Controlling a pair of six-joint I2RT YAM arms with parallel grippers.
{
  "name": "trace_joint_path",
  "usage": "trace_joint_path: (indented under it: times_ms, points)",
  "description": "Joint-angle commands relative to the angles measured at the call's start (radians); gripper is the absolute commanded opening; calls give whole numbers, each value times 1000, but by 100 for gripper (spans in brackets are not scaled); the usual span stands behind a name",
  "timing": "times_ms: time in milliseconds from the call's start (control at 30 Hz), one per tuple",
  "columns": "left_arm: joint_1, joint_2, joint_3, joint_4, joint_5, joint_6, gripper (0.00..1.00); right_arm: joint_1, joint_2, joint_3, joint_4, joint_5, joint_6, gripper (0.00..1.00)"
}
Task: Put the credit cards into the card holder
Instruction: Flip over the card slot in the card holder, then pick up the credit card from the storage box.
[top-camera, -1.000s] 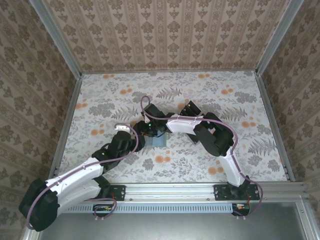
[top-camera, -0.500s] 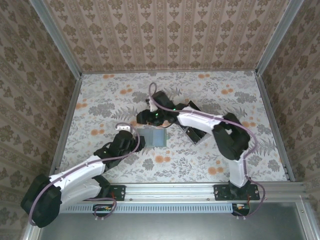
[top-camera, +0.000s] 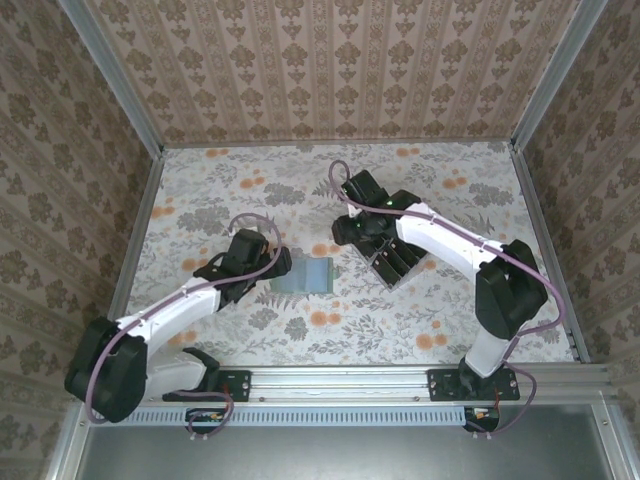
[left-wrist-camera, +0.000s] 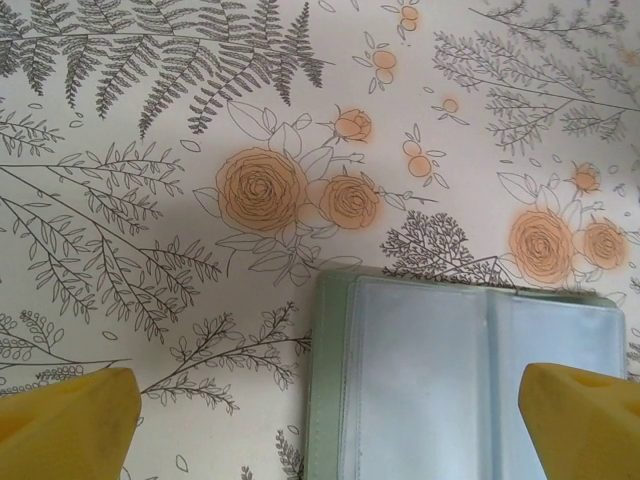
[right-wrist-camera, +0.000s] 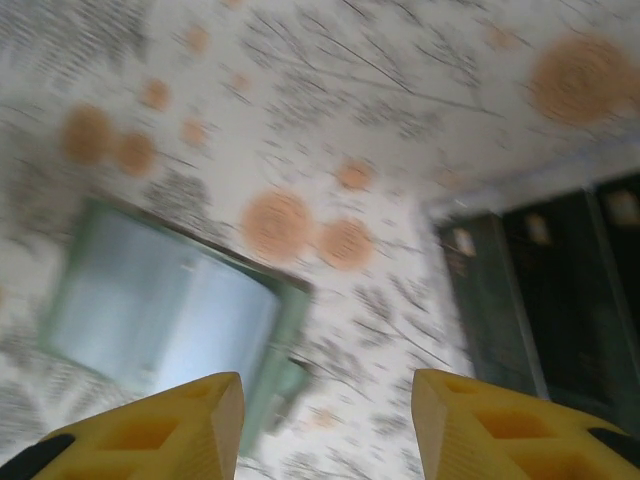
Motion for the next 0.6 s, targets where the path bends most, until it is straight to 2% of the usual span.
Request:
trace_joint_path:
  times_ms: [0,267,567]
  points:
    - [8,13,34,-61,39,29,100,-6,-57,-51,-135,159,-90,48]
    - [16,17,31,-62,50,22,100,-7,-112,-173,-169,217,-107,42]
    - [14,23,25,-55,59,2,100,-7,-73,-210,-161,250,-118,39]
